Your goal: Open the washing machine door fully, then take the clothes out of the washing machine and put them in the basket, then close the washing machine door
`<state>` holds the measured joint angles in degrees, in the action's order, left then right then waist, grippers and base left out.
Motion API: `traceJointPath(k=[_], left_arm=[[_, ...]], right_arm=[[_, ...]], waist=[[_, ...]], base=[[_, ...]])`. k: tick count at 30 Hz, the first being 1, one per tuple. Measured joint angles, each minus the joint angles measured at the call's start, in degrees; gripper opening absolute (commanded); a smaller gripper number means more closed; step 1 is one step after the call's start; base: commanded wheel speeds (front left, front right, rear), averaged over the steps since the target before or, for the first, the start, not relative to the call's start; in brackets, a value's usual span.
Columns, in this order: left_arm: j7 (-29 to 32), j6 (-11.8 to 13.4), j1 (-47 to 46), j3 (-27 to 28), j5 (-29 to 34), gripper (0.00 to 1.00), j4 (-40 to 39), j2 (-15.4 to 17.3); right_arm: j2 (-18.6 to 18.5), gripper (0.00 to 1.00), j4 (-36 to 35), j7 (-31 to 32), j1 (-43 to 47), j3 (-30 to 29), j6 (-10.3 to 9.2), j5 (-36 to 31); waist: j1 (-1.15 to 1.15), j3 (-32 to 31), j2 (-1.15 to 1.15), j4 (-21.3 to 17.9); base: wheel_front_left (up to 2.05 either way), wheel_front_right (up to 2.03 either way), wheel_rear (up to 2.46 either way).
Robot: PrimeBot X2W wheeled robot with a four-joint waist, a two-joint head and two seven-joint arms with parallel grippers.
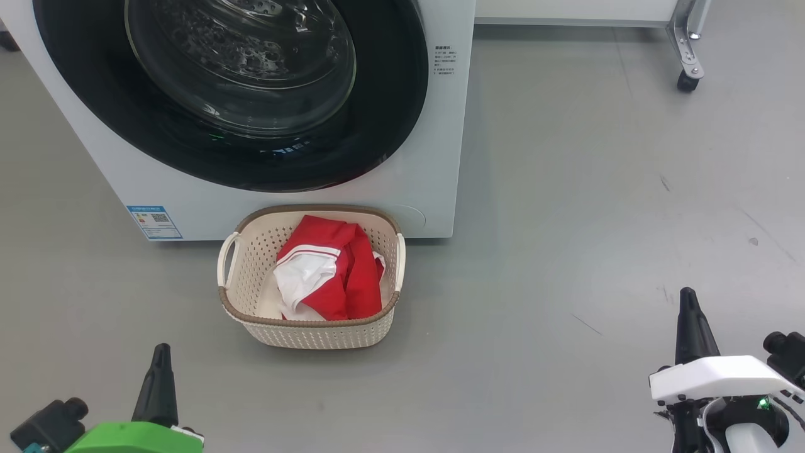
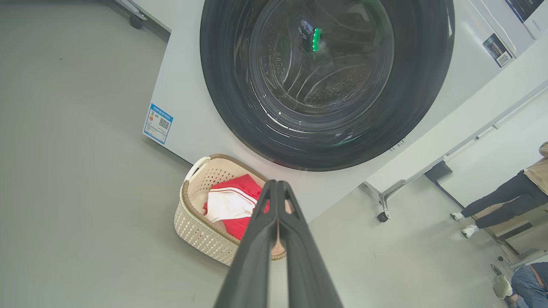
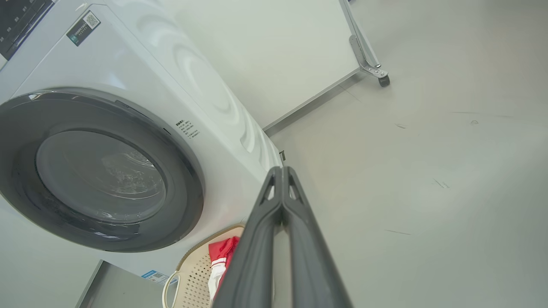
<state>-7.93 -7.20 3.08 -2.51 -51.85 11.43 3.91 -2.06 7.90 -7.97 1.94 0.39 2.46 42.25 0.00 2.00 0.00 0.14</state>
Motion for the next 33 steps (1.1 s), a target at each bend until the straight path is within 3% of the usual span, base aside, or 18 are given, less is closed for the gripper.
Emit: traceJointPath(k=[33], left_arm=[[6.54,0.0,-3.16,2.23,-22.52,0.0,2.19,0.02]], right_arm=[[-1.25,0.0,4.01,6.42,-2.7,-2.58,2.2,28.06]], waist=[[0.0,-1.0,0.0,-0.08]], base=[[0.0,0.0,0.0]])
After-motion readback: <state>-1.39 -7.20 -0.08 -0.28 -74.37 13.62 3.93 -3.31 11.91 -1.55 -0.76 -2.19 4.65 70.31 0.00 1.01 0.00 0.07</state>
